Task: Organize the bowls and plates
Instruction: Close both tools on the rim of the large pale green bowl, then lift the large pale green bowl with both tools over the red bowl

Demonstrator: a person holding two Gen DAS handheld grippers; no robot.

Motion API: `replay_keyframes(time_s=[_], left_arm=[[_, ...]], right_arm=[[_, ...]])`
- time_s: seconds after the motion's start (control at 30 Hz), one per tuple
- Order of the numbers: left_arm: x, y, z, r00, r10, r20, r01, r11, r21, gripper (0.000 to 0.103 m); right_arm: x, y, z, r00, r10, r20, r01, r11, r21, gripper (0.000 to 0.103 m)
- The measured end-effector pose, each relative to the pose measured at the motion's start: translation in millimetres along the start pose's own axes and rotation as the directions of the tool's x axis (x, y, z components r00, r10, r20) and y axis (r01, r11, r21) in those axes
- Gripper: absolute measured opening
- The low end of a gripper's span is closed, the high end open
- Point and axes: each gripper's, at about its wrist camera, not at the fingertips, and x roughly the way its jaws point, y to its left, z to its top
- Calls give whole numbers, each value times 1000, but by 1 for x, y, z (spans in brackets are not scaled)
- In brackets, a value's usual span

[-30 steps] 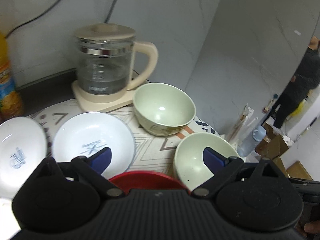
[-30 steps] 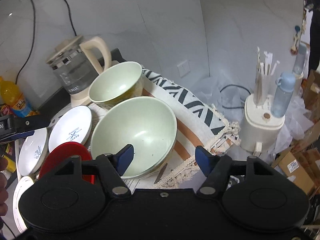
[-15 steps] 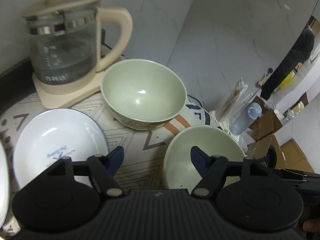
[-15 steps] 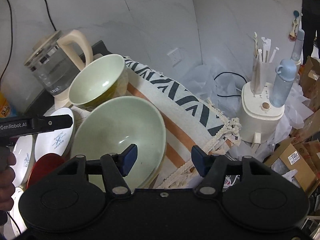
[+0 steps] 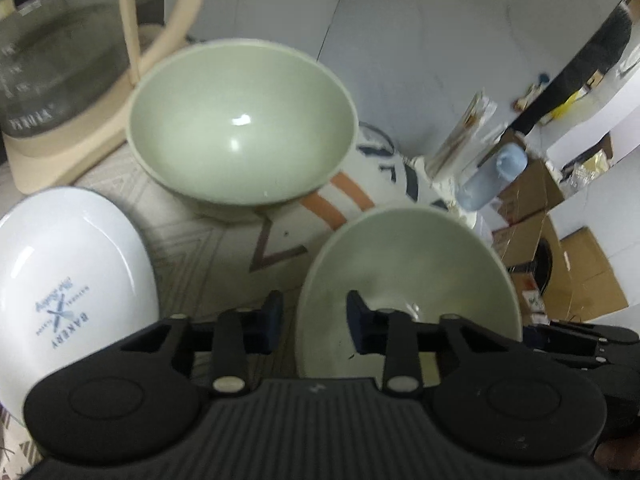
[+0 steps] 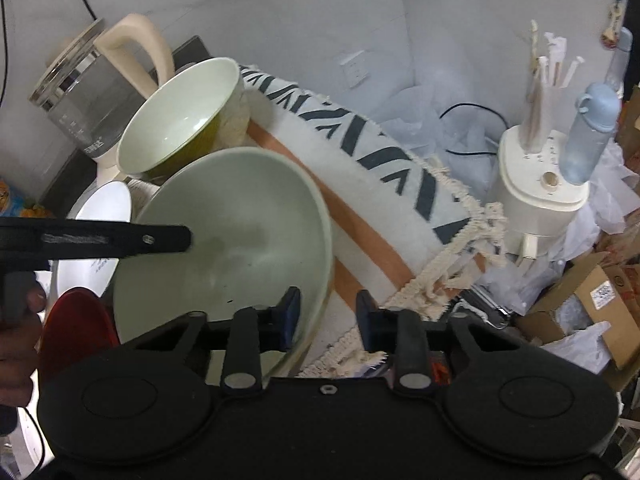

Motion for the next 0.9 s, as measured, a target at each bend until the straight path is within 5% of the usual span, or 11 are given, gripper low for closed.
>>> replay_keyframes(time_s=[0.37, 0.9], left_arm=[[-31, -16, -3, 994, 53, 94, -48, 997, -60, 23], [-109, -37, -17, 949, 124, 289, -70, 979, -191, 23]], right_arm=[[-14, 3, 7, 997, 62, 37, -58, 994, -92, 15], [-66, 13, 37, 971, 178, 157, -146, 969, -200, 13]])
